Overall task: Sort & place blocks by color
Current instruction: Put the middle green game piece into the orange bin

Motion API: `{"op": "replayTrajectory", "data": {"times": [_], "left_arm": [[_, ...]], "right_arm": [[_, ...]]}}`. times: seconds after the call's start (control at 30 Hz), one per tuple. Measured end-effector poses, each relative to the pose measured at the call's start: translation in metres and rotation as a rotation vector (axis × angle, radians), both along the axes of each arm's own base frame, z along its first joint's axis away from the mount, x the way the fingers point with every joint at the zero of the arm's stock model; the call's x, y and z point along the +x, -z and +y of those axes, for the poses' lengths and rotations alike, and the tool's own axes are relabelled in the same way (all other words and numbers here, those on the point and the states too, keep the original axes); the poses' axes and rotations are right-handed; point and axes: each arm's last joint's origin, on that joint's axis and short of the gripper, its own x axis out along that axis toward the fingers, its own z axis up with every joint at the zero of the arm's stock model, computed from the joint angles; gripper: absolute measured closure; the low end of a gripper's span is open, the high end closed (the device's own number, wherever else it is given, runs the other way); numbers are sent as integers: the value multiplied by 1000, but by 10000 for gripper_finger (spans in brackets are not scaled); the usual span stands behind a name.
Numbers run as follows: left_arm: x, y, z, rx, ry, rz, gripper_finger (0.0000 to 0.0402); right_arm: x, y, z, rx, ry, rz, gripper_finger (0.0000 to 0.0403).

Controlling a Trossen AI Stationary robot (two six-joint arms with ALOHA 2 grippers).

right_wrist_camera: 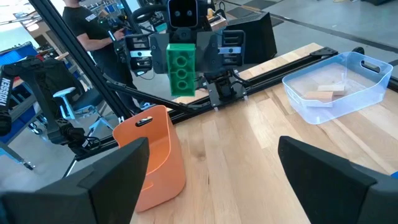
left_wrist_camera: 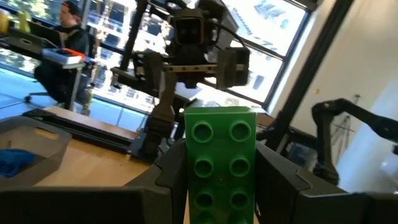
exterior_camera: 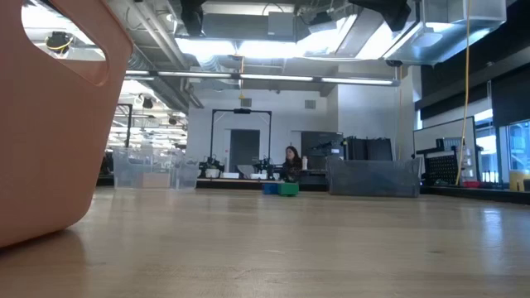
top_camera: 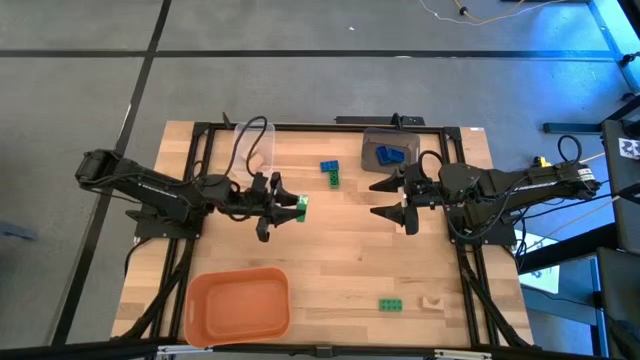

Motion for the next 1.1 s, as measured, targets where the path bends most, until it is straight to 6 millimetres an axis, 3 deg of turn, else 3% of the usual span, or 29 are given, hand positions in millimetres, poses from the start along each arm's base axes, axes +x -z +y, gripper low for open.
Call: {"op": "replayTrajectory", "data": {"times": [0.23, 0.33, 0.57, 0.67, 0.83, 1.0, 1.1], "left_arm": [[-8, -3, 1, 24, 14, 72, 275], [-14, -14, 2, 52, 11, 118, 275], [-34, -50, -12, 53, 142, 589, 275], [-38, -65, -37, 24, 242, 728, 275], [-43, -62, -97, -7, 329, 931, 275], [-46, -22, -161, 7, 369, 1119, 275], [-45, 8, -189, 62, 364, 1224, 275]], "right_arm": [[0, 0, 0, 7, 0, 0, 46], [0, 0, 0, 5, -1, 1, 46], [0, 0, 0, 6, 0, 2, 46], [0, 1, 0, 5, 0, 8, 46], [0, 2, 0, 3, 0, 17, 46], [0, 2, 0, -19, -4, 18, 46], [0, 2, 0, -28, -6, 19, 46]]}}
